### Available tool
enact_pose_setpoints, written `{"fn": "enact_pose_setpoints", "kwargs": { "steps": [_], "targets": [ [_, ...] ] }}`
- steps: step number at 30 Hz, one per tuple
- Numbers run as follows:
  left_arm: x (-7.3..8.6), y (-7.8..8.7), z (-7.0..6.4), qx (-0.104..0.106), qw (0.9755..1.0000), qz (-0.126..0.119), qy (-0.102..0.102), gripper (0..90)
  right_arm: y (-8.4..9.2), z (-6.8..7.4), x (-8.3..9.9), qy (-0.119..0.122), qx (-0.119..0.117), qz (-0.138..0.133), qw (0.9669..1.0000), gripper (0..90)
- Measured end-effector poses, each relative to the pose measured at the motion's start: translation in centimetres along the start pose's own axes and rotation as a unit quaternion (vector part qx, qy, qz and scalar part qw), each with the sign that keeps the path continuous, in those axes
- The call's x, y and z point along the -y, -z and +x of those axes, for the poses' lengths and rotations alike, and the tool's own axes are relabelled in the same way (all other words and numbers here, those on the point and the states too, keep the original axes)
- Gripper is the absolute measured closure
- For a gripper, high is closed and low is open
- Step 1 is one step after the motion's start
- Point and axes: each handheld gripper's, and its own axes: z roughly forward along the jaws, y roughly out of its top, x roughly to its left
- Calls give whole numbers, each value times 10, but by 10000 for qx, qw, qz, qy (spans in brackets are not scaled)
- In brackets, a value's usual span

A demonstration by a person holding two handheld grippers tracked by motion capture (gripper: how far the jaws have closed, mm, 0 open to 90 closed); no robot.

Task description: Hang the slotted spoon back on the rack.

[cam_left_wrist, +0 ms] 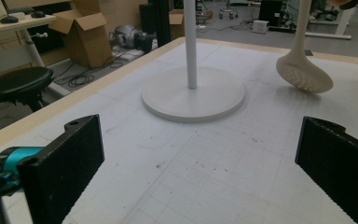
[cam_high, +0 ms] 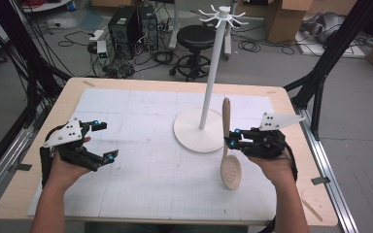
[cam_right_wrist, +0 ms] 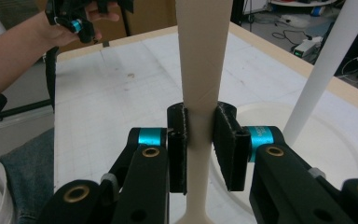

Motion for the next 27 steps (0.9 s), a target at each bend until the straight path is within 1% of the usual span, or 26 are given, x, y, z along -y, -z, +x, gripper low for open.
{"fn": "enact_pose_setpoints", "kwargs": {
  "steps": [2,4,11,14,17,19,22,24,27],
  "targets": [
    [0,1,0,-20,10000,-10,7,17,3,-3,-6,-4,-14,-13,10000,756],
    [-1,1,0,-16,10000,-23,11,17,5,-6,-12,17,1,-42,10000,756],
    [-1,1,0,10,10000,18,15,17,13,-19,-31,-18,14,-94,10000,756],
    [-1,1,0,13,10000,1,10,17,17,-24,-38,-19,37,-102,9999,756],
    [-2,2,0,33,10000,-44,15,17,21,-32,-46,2,-47,-122,9999,755],
    [-2,3,0,26,10000,-65,32,17,23,-36,-50,-45,-92,-105,9999,756],
    [-2,3,0,40,9999,-88,27,17,25,-42,-58,-55,-28,-51,10000,756],
    [-2,2,-1,46,10000,-83,22,17,26,-45,-64,-94,15,-61,9999,755],
    [-2,3,-1,52,9999,-91,22,17,29,-52,-73,-57,32,-59,10000,755]
  ]
}}
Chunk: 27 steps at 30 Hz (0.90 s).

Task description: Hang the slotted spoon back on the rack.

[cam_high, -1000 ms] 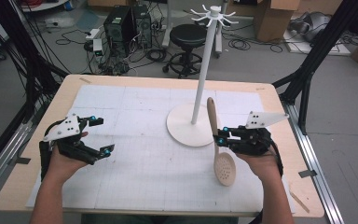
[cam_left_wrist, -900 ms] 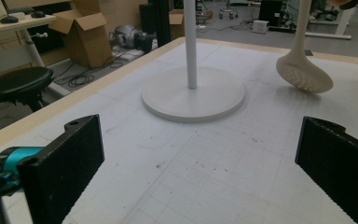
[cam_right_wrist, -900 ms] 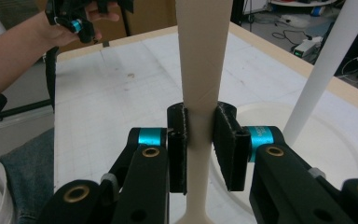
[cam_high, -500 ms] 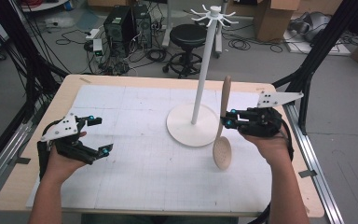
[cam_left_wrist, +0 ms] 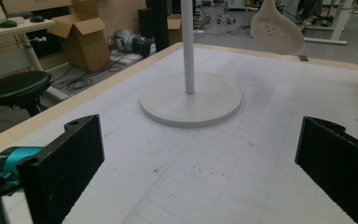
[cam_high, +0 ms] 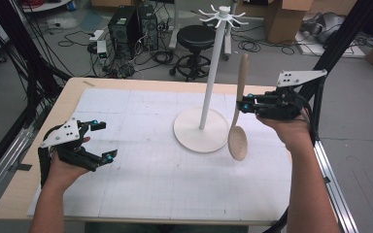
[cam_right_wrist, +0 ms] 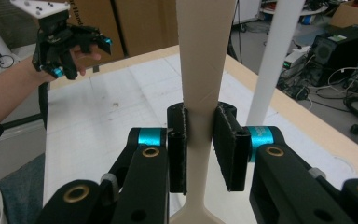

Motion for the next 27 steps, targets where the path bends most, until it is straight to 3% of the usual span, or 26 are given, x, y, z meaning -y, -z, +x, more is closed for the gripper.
{"fn": "enact_pose_setpoints", "kwargs": {
  "steps": [9,15,27],
  "targets": [
    [0,1,1,4,10000,-25,24,17,8,-21,-19,-105,229,85,9996,755],
    [1,-1,0,35,10000,-15,43,17,11,-29,-24,-196,321,44,9993,755],
    [2,-1,1,87,9999,-51,86,17,6,-41,-42,-256,447,222,9984,755]
  ]
}}
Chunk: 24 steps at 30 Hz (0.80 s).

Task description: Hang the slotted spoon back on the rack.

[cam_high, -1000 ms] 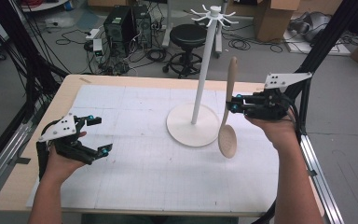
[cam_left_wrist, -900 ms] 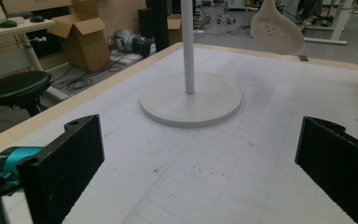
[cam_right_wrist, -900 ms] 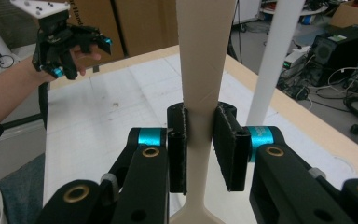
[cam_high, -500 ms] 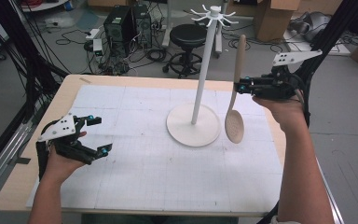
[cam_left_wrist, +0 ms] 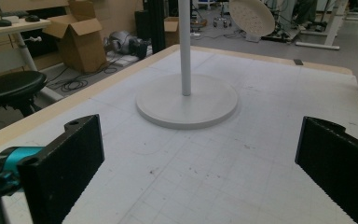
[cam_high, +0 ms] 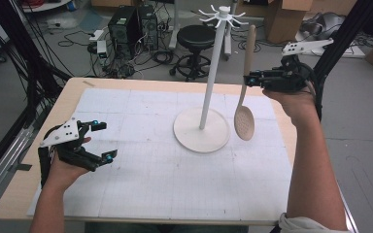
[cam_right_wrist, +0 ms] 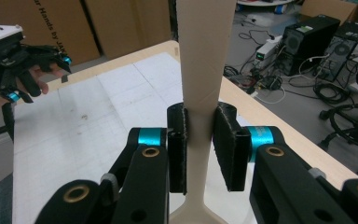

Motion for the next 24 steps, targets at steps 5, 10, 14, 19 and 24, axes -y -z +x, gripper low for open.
{"fn": "enact_pose_setpoints", "kwargs": {
  "steps": [5,10,14,19,24],
  "targets": [
    [0,0,0,-18,10000,18,-1,17,0,-4,-9,19,43,44,10000,755],
    [0,0,1,0,10000,4,11,17,-2,-8,-12,-45,81,68,9999,755],
    [0,0,1,-8,10000,38,5,17,-4,-9,-12,-48,79,117,9999,755],
    [1,-1,0,0,10000,59,4,17,-9,-7,-14,5,20,169,9999,755],
    [1,0,0,-10,10000,60,4,17,-16,-1,-19,120,-44,210,9997,755]
  ]
}}
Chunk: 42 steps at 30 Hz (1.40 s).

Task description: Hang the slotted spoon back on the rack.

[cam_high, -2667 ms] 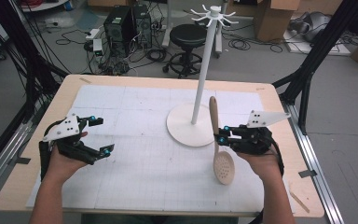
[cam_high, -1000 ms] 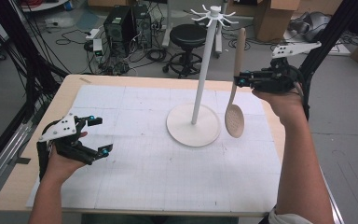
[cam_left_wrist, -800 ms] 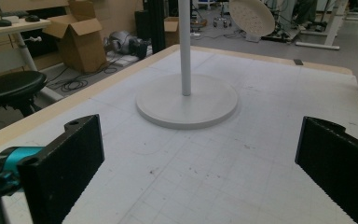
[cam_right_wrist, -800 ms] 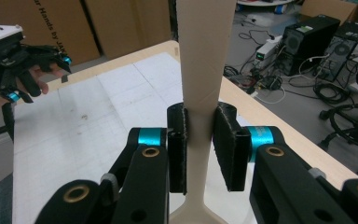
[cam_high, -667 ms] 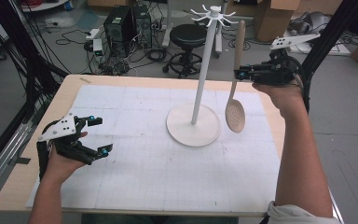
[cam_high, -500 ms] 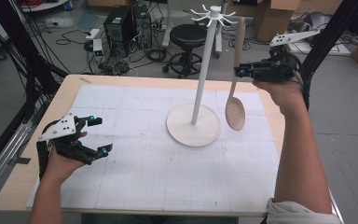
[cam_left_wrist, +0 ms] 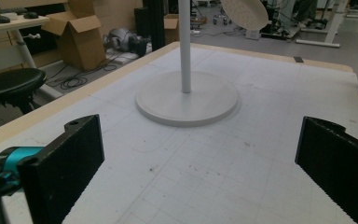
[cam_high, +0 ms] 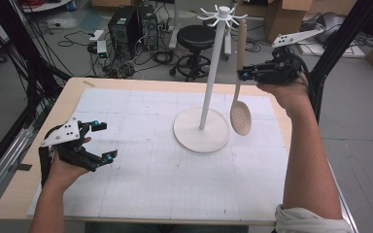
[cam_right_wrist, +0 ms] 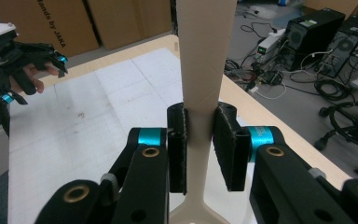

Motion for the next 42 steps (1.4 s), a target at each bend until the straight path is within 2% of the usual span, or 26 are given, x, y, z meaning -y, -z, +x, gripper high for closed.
{"fn": "enact_pose_setpoints", "kwargs": {
  "steps": [8,15,19,21,23,25,28,42],
  "targets": [
    [0,0,0,4,10000,5,-8,17,-8,2,-3,26,-48,30,10000,754],
    [0,0,1,1,10000,4,-3,17,-14,1,-8,12,35,203,9998,754],
    [0,0,1,4,10000,16,-1,17,-17,0,-8,-29,39,219,9997,752],
    [0,0,1,10,10000,11,-1,17,-19,1,-8,-131,30,235,9996,746],
    [0,0,1,7,10000,-12,1,17,-19,1,-8,-159,112,191,9996,699],
    [0,1,1,4,10000,-7,9,17,-17,0,-8,-220,164,18,9996,621],
    [0,0,1,17,10000,-11,-1,17,-13,3,-6,-209,304,37,9993,574],
    [0,-1,0,45,10000,1,10,17,1,30,15,139,232,-187,9995,454]
  ]
}}
